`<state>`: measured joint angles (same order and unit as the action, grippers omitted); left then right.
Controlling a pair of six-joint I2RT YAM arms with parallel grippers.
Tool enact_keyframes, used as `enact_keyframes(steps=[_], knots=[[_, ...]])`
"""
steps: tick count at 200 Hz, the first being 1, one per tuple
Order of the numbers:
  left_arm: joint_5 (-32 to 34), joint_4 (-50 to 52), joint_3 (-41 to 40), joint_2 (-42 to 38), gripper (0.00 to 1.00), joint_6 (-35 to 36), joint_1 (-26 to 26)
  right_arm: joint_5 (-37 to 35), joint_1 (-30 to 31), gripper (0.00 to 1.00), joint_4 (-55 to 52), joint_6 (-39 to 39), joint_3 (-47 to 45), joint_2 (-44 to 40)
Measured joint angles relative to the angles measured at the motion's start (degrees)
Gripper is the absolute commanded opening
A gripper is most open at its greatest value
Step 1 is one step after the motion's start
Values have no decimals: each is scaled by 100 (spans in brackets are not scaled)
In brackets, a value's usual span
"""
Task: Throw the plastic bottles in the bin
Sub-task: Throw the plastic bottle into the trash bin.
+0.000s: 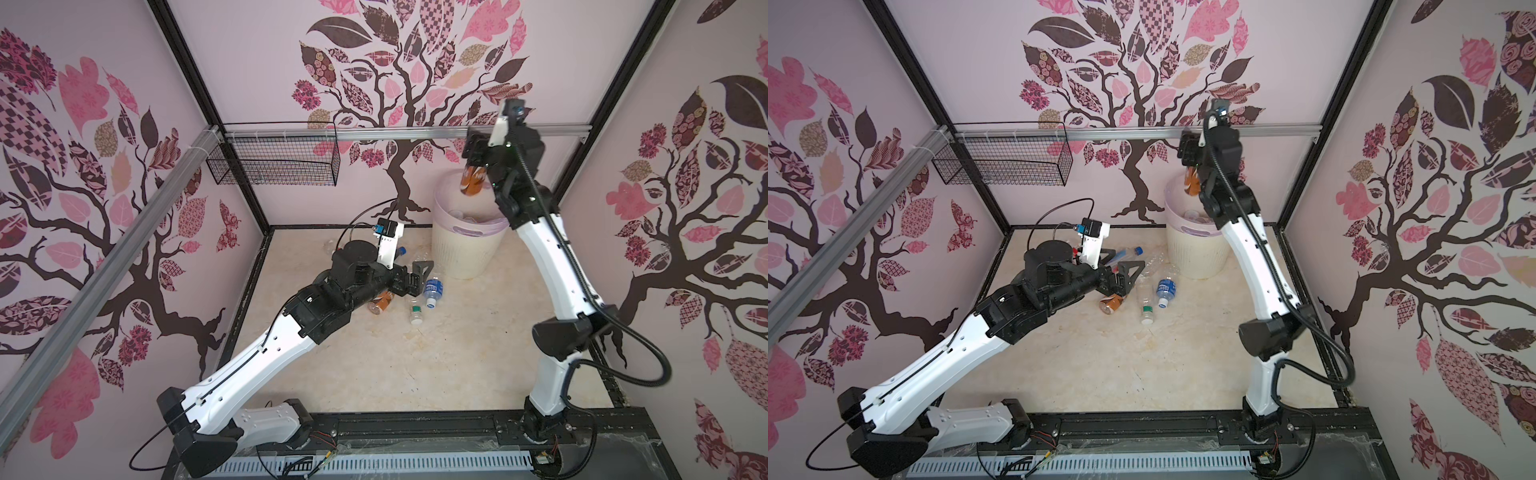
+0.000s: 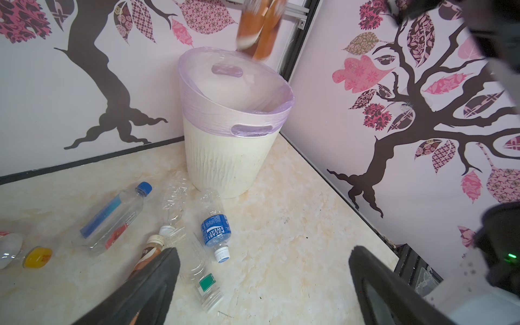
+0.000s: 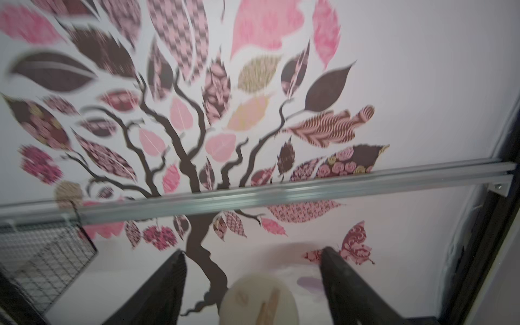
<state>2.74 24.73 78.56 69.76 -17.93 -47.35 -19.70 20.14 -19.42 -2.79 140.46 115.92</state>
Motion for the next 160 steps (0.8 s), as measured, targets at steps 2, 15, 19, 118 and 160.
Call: enact_keyframes(steps=[2, 15, 19, 118, 160], knots=[[2, 9, -4, -7, 98, 2, 0, -15, -2, 99, -70, -48, 28, 92], [13, 42, -85, -87, 98, 2, 9, -50, -2, 99, -501, -31, 9, 398], [22, 50, -122, -125, 98, 2, 11, -52, -2, 99, -601, -24, -66, 415], [256, 487, -490, -396, 98, -348, 144, -57, 81, 100, -393, -282, -1115, -1274], [57, 782, -625, -293, 98, -737, 1010, 361, 90, 99, -229, -654, -2802, -2253]])
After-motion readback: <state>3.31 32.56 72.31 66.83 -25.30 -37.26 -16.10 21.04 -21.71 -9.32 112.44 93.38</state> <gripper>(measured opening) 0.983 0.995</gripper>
